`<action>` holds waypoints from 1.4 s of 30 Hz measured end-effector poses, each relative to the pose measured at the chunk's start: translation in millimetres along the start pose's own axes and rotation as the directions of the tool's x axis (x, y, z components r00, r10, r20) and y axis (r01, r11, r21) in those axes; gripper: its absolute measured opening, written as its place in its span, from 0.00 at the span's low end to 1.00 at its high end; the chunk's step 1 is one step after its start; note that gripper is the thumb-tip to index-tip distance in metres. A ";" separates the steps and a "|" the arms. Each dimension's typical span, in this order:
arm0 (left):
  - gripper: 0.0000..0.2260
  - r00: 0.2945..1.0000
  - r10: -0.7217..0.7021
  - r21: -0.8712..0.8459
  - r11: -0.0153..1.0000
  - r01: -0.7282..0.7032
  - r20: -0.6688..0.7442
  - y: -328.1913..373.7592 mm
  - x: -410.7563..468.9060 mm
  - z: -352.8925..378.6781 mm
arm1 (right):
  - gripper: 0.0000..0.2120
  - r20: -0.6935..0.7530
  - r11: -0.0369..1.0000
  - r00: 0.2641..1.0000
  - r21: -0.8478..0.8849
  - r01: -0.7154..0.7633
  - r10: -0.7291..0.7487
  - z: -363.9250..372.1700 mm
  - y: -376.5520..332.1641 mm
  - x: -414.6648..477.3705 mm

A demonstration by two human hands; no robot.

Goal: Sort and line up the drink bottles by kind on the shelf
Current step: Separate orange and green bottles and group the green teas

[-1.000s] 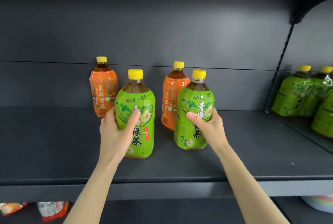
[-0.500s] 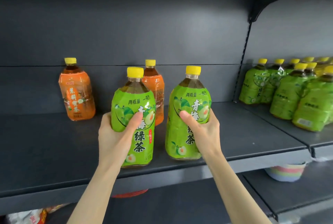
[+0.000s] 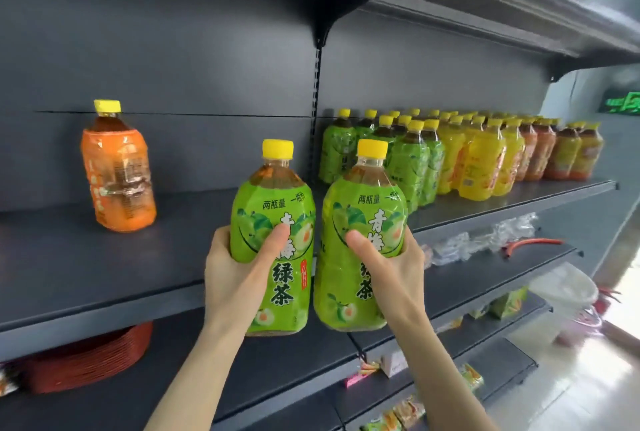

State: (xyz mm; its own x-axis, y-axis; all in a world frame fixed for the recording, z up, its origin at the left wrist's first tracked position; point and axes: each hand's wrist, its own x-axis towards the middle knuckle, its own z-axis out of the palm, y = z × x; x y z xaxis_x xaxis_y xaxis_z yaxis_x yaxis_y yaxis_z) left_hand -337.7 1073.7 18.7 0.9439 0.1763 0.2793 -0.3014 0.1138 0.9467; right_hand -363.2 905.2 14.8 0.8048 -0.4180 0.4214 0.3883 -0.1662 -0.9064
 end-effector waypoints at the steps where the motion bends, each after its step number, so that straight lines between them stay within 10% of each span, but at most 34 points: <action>1: 0.23 1.000 -0.014 -0.018 1.000 0.014 0.005 -2.5 -12.1 18.3 | 0.28 0.001 1.000 1.000 -0.018 0.003 -0.003 -22.2 0.6 -1.3; 15: 0.27 0.999 -0.007 -0.019 1.000 0.008 0.046 -22.3 -63.6 205.4 | 0.29 -0.042 0.999 0.999 -0.050 -0.015 0.013 -201.2 30.4 57.6; 42: 0.31 0.943 0.100 0.171 0.984 -0.046 -0.319 -93.8 62.2 409.4 | 0.35 0.190 0.998 0.980 0.019 0.055 -0.058 -258.4 140.5 324.8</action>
State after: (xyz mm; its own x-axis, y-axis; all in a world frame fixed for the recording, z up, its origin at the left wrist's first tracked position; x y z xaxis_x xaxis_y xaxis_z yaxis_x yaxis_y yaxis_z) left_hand -195.4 673.7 13.0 0.8166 0.4890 0.3066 -0.3174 -0.0631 0.9462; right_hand -163.3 515.2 16.9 0.8515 -0.2304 0.4710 0.4408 -0.1719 -0.8810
